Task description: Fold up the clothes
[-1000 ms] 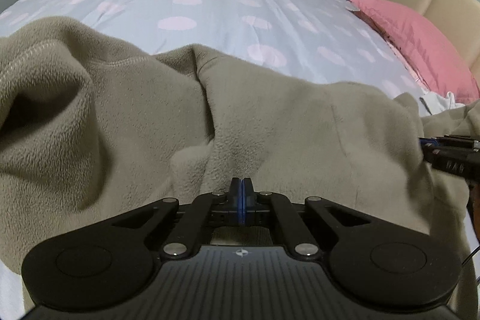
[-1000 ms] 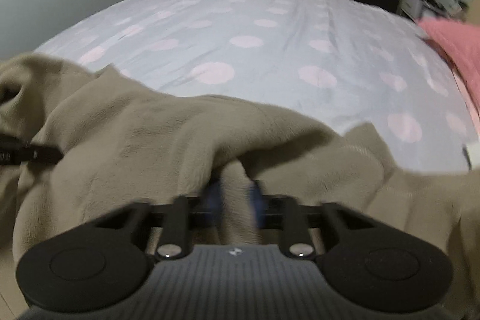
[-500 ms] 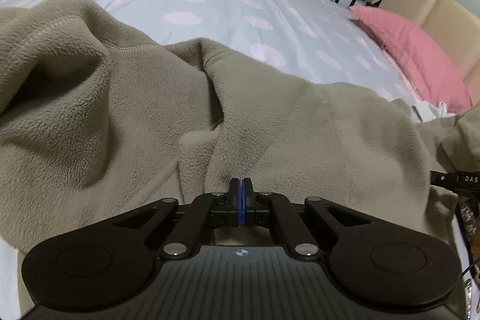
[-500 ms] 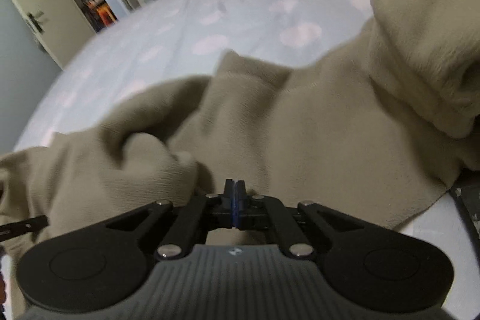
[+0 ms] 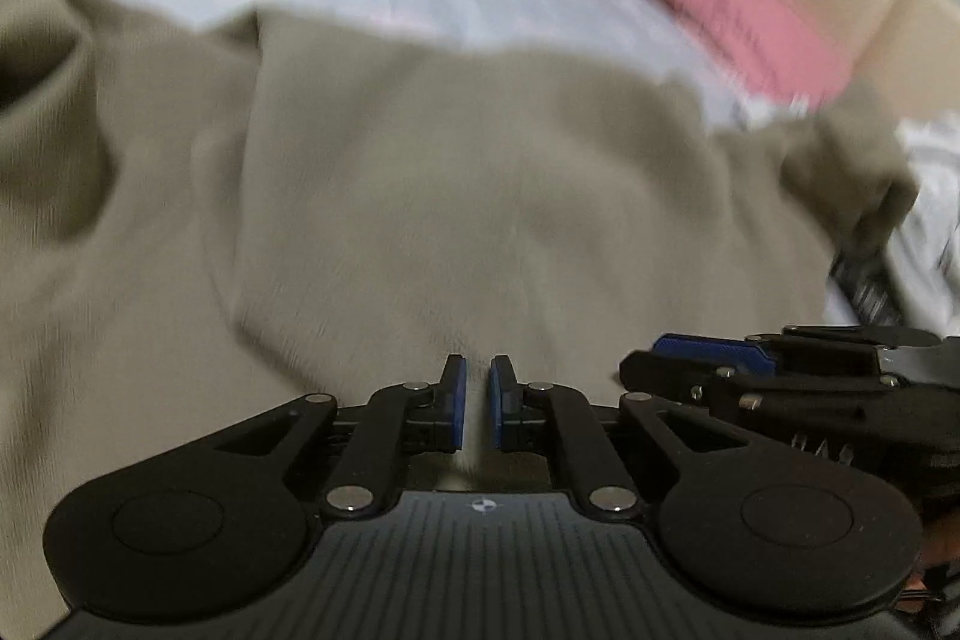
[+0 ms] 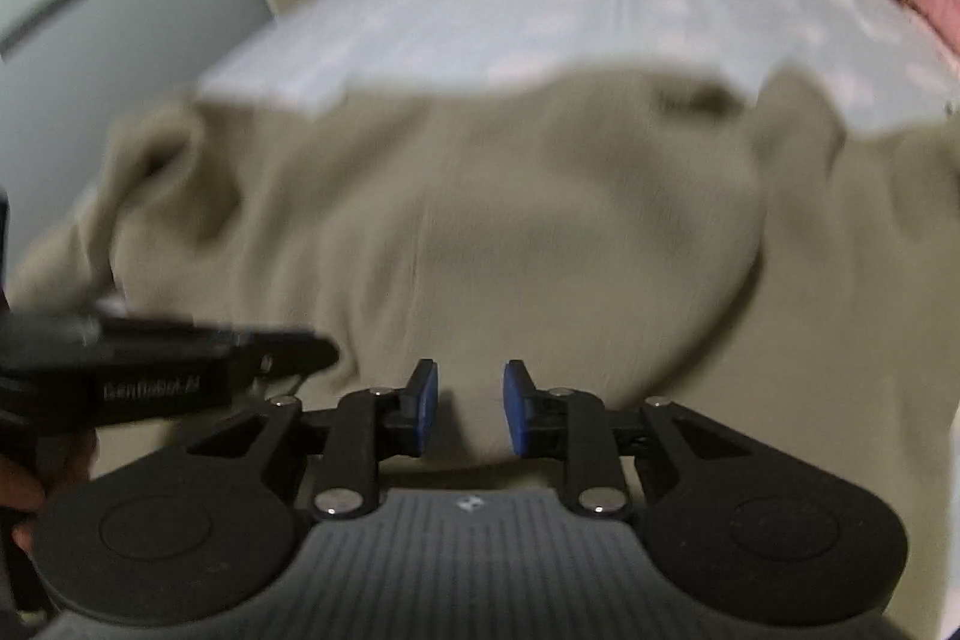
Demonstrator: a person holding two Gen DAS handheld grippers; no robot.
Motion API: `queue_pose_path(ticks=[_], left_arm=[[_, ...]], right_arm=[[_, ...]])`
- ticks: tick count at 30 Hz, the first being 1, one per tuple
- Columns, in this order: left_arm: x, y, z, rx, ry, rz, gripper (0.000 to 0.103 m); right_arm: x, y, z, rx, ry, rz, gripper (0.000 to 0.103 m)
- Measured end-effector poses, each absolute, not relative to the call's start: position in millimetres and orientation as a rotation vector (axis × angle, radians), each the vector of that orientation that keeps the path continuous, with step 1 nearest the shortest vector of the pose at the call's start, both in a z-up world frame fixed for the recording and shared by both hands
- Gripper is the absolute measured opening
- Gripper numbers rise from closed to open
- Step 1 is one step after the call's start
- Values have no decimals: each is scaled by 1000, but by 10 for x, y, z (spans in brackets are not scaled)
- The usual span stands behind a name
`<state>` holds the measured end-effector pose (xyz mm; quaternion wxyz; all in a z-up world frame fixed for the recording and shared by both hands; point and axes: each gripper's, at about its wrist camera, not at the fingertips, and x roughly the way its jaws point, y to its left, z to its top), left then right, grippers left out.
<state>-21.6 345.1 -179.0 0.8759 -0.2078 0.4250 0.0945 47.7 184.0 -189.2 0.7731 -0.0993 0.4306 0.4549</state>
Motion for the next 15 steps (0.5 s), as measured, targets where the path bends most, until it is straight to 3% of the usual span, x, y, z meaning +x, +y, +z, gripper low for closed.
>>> queue_pose_path(ticks=[6,9,15], left_arm=[[-417,3468,-1676,-470,894,208,6],[-500,3562,-1498,-463,895,241,14],[-710,3924,-1025,-453,869,313,20]], right_arm=[[438,1654,-1785,-224,949,962,27],[549,1416,-1503,-215,900,917,33],[973,615,-974,-208,822,760,39]])
